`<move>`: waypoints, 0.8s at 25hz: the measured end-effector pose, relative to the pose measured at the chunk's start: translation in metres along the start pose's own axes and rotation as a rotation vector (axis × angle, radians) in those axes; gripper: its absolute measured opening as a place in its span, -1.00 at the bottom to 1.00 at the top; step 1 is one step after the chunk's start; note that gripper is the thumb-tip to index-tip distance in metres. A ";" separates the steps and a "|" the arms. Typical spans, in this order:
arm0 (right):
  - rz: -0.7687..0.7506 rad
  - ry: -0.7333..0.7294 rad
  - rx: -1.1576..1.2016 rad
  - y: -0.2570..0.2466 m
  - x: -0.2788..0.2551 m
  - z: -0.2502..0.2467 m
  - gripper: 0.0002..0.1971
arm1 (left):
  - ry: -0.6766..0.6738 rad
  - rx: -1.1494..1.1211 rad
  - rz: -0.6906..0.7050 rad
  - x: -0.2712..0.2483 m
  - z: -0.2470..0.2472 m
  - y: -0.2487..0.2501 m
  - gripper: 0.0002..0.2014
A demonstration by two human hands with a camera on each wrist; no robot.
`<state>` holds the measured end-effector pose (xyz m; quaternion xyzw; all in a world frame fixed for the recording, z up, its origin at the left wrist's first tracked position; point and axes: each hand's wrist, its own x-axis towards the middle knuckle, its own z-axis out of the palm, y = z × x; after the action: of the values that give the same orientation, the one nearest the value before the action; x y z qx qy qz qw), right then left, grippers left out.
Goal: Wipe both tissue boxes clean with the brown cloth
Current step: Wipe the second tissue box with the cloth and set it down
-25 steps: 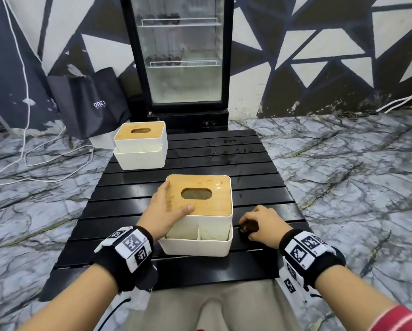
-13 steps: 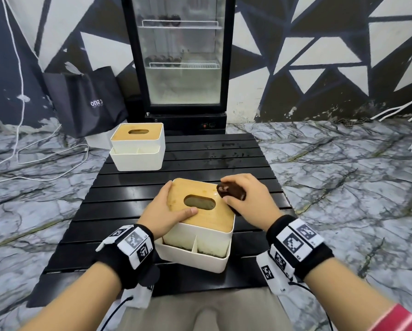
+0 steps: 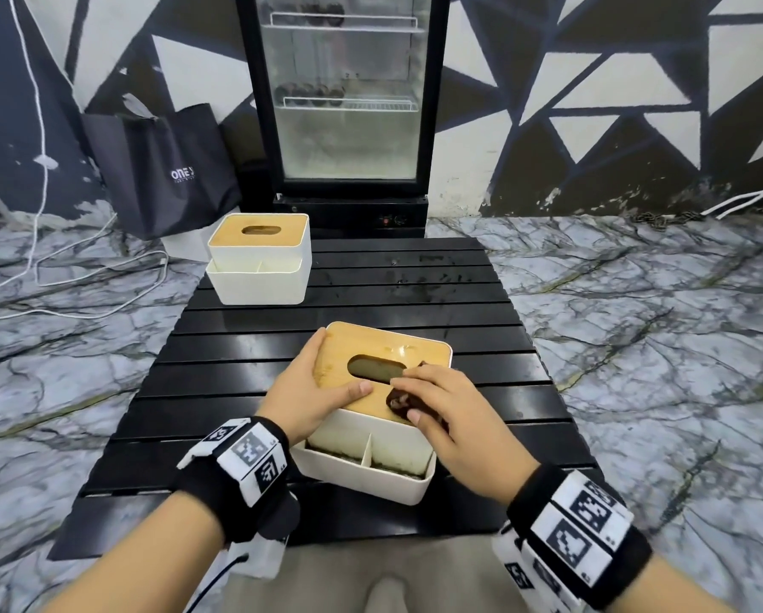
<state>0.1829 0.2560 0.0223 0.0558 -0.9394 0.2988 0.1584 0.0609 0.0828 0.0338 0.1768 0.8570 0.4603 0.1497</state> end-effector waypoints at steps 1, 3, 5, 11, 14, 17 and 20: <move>0.009 0.003 0.011 0.004 0.004 -0.001 -0.60 | -0.006 0.002 0.006 -0.001 0.000 0.001 -0.04; 0.043 0.033 0.017 0.011 0.018 -0.004 -0.62 | -0.010 -0.002 0.017 -0.001 -0.001 0.002 -0.05; 0.107 0.063 -0.004 0.020 0.032 -0.008 -0.65 | -0.013 -0.002 0.019 -0.001 0.000 0.002 -0.05; 0.076 0.082 -0.018 0.010 0.022 -0.001 -0.63 | 0.043 -0.015 0.023 -0.001 0.004 0.001 -0.04; -0.007 0.036 0.003 -0.002 -0.002 0.003 -0.57 | 0.031 -0.034 0.017 -0.002 0.005 0.002 -0.06; -0.004 0.015 -0.008 0.002 0.000 -0.002 -0.60 | -0.004 -0.035 0.020 -0.004 0.003 0.004 -0.08; 0.035 0.037 -0.026 0.014 0.020 -0.009 -0.62 | -0.023 -0.037 0.028 -0.004 0.001 0.006 -0.08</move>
<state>0.1639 0.2725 0.0277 0.0317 -0.9410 0.2904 0.1710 0.0662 0.0850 0.0385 0.1912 0.8441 0.4759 0.1565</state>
